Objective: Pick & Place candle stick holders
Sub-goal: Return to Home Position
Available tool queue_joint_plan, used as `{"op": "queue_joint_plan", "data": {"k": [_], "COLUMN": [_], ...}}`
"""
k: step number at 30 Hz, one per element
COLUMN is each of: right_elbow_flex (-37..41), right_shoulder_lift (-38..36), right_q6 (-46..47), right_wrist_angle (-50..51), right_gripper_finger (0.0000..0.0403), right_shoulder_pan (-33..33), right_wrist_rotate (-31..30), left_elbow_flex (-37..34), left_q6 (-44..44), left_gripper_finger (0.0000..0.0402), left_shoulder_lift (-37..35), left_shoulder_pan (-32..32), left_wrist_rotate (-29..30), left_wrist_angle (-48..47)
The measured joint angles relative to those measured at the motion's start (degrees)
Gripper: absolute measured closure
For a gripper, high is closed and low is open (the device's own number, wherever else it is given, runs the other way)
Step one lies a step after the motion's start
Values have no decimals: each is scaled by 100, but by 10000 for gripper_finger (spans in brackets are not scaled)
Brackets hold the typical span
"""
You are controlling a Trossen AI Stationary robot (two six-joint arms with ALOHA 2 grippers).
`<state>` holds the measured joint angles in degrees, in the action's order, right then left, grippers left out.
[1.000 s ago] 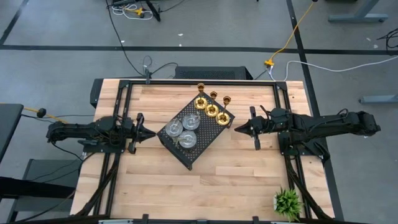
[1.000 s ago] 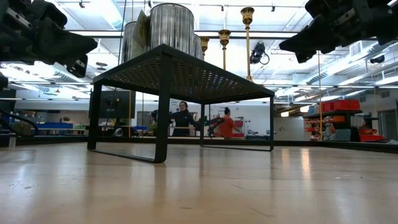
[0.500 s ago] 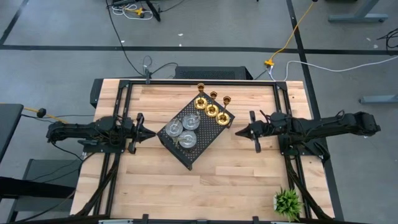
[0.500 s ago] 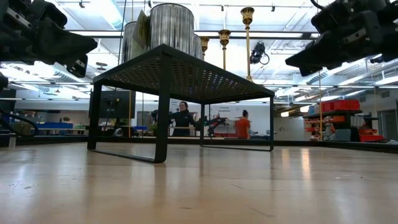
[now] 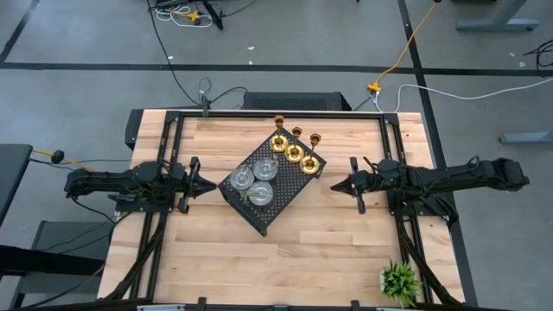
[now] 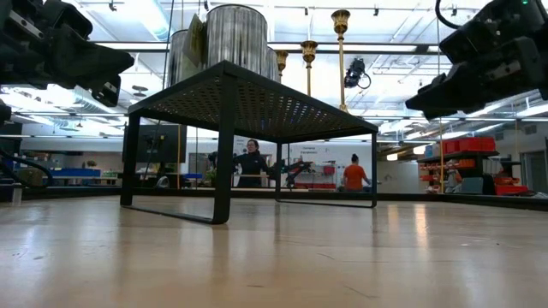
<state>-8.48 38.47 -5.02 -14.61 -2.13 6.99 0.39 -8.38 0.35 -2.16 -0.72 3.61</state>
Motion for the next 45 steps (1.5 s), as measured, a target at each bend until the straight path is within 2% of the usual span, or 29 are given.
{"op": "queue_joint_plan", "data": {"k": [23,30,45], "right_elbow_flex": [745,760,760], "right_shoulder_lift": [-576,-719,-1522], "right_q6": [-1,-2,-37], "right_wrist_angle": [25,94,189], "right_gripper_finger": [398,398,398], "right_shoulder_pan": [0,0,0], "right_wrist_rotate": [-6,-6,-6], "left_elbow_flex": [-1,0,-1], "left_q6": [0,0,0], "left_gripper_finger": [362,362,362], "left_shoulder_lift": [-1,1,1], "left_shoulder_pan": [1,0,1], "left_wrist_rotate": [1,0,-1], "left_wrist_angle": [1,0,1]}}
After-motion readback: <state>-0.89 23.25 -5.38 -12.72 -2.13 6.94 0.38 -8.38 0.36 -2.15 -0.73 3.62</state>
